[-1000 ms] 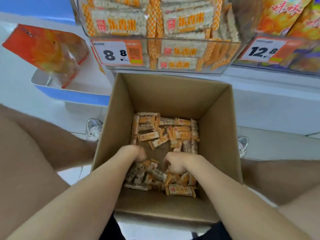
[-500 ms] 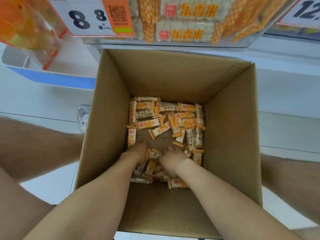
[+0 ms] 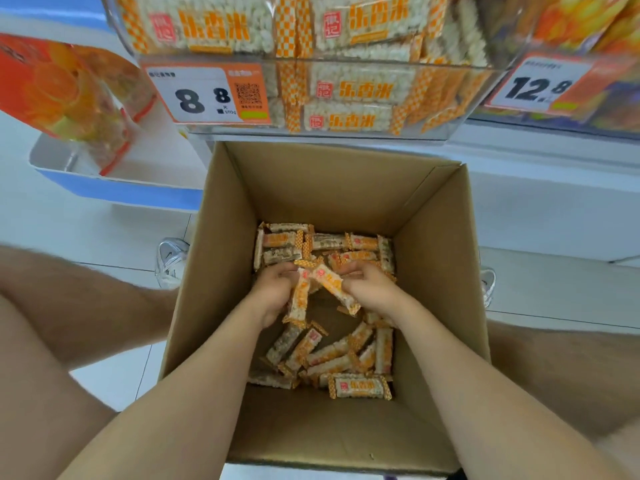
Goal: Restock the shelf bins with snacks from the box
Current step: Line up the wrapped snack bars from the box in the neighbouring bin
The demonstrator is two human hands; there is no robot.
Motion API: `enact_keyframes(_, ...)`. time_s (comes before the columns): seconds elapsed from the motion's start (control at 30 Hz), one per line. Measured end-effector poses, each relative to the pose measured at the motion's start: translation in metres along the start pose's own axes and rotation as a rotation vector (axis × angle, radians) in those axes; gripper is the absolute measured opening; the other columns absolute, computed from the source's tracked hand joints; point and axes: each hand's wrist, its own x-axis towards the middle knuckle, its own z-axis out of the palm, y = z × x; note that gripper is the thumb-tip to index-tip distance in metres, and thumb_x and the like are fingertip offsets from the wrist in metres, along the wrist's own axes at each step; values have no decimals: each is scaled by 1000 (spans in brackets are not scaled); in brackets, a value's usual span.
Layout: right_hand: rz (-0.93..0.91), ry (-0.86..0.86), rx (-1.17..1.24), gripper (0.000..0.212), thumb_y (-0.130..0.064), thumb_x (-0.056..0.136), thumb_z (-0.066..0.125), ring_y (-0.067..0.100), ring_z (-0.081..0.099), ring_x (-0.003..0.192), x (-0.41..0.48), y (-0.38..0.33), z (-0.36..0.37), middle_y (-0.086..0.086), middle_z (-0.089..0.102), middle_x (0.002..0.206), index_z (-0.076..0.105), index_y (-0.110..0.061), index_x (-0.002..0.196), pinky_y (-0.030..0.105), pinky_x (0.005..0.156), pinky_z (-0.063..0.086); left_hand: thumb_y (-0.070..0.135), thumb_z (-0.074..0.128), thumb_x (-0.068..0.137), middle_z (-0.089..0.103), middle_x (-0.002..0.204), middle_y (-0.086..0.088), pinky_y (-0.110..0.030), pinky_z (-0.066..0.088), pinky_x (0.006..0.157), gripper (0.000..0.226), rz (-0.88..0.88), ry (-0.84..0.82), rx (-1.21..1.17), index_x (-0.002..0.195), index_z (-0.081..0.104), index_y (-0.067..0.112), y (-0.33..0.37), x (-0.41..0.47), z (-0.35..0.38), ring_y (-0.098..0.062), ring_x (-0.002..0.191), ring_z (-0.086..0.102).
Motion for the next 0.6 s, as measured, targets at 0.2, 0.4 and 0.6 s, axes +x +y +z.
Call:
enact_keyframes(0.2,-55,67,173,30,-9,95,64,14,65,95,-20,-16,-1,2,68,113,66,-23,122,28,74,52,16,60,106,73,118,-12,-49,59,94,27,32,-65,-212,133,58,15,28,-25,3,-27,105,71)
enact_keyframes(0.4,-207,156,248,23,-24,94,73,15,69,107,-43,-40,-13,-3,74,113,74,-24,117,33,94,57,10,56,107,72,121,-18,-44,63,83,25,167,-194,-250,132,60,12,78,-67,5,-30,110,72)
enact_keyframes(0.6,-349,144,244,20,-39,89,79,15,73,101,-78,-59,-23,-5,78,103,78,-29,105,43,96,60,20,78,88,70,126,-12,-60,57,99,48,405,-174,-136,129,53,25,115,-123,5,-30,114,72)
